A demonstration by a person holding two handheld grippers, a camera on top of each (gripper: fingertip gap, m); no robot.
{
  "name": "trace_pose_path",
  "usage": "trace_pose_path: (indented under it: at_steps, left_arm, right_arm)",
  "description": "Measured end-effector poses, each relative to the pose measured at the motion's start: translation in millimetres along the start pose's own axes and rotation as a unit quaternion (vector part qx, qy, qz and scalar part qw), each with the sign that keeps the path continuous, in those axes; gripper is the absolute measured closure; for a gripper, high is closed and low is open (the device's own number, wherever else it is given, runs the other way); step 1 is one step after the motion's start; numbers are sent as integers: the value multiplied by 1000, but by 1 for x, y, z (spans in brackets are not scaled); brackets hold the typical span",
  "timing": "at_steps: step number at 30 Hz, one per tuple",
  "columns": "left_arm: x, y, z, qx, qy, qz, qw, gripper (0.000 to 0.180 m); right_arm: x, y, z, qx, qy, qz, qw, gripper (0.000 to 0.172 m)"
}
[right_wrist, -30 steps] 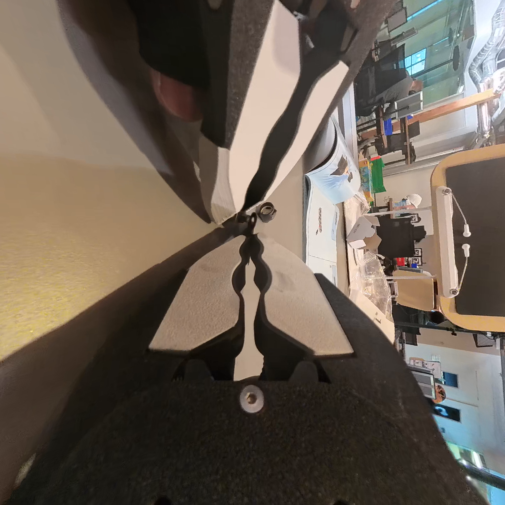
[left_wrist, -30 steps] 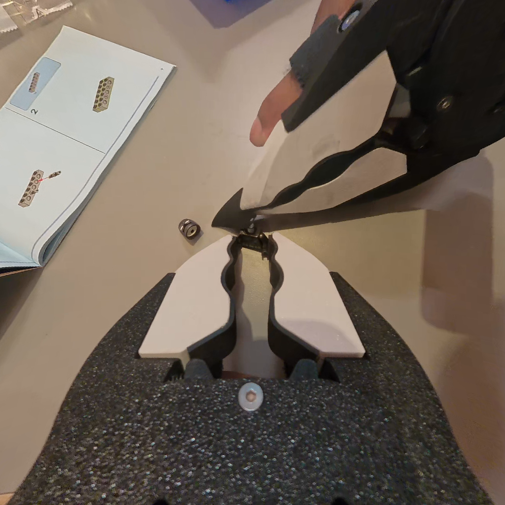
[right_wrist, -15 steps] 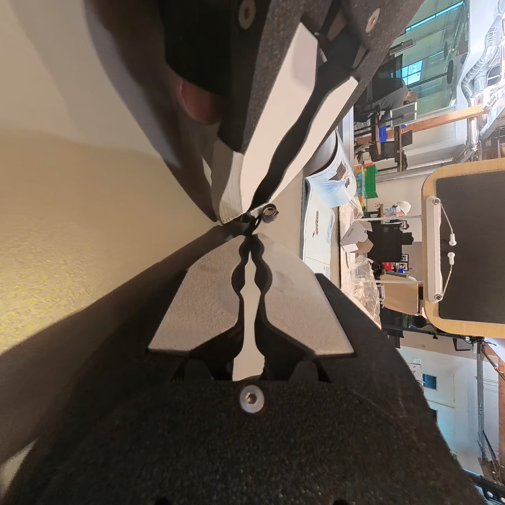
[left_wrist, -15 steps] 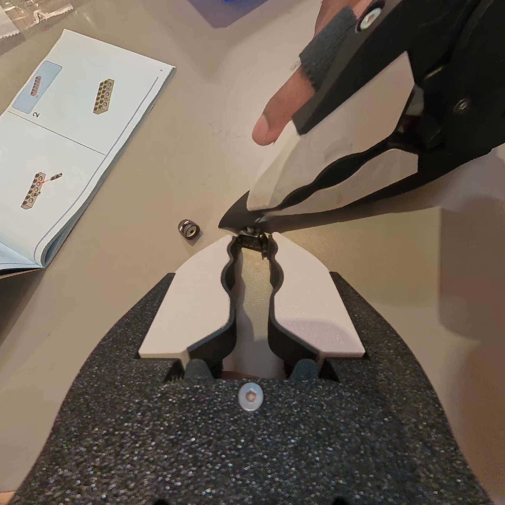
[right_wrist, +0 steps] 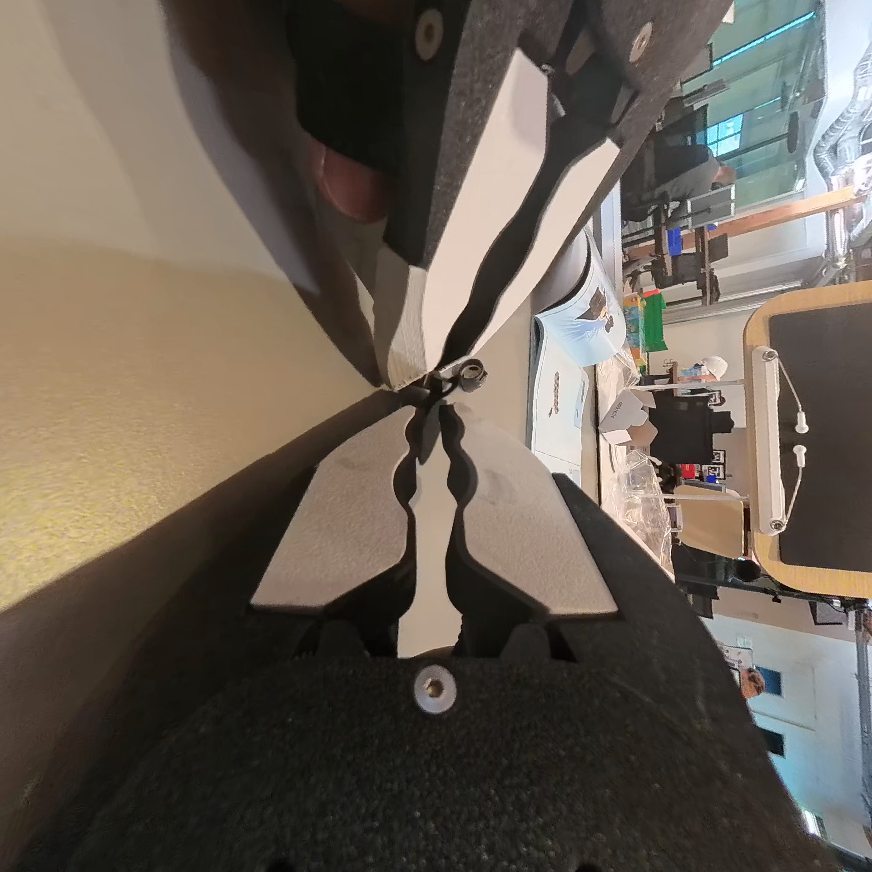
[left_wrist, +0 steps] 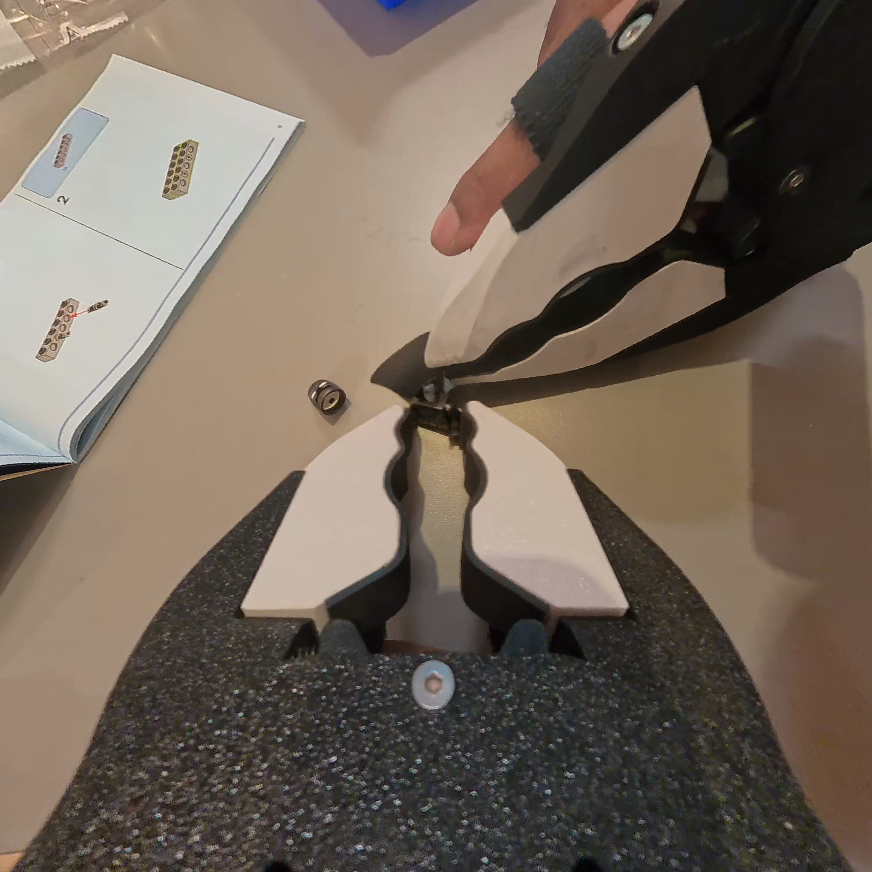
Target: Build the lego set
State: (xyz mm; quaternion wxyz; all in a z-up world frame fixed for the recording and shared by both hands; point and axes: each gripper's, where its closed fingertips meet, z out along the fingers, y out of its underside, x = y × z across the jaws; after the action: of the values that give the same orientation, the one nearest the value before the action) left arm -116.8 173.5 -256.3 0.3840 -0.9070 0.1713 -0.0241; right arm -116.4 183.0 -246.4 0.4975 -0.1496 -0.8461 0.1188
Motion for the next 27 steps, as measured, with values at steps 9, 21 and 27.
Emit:
trace_pose_path:
  at_steps: [9,21,27]
  left_arm:
    - [-1,0,0,1,1,-4,1000,163]
    - [0,0,0,0,2,-4,1000,163]
    - [0,0,0,-1,2,-3,1000,163]
  right_arm:
    - [-1,0,-1,7,-4,0,1000,163]
    - [13,5,-4,118,-144,160,970,150]
    - [7,-1,4,142,-220,142,954,150]
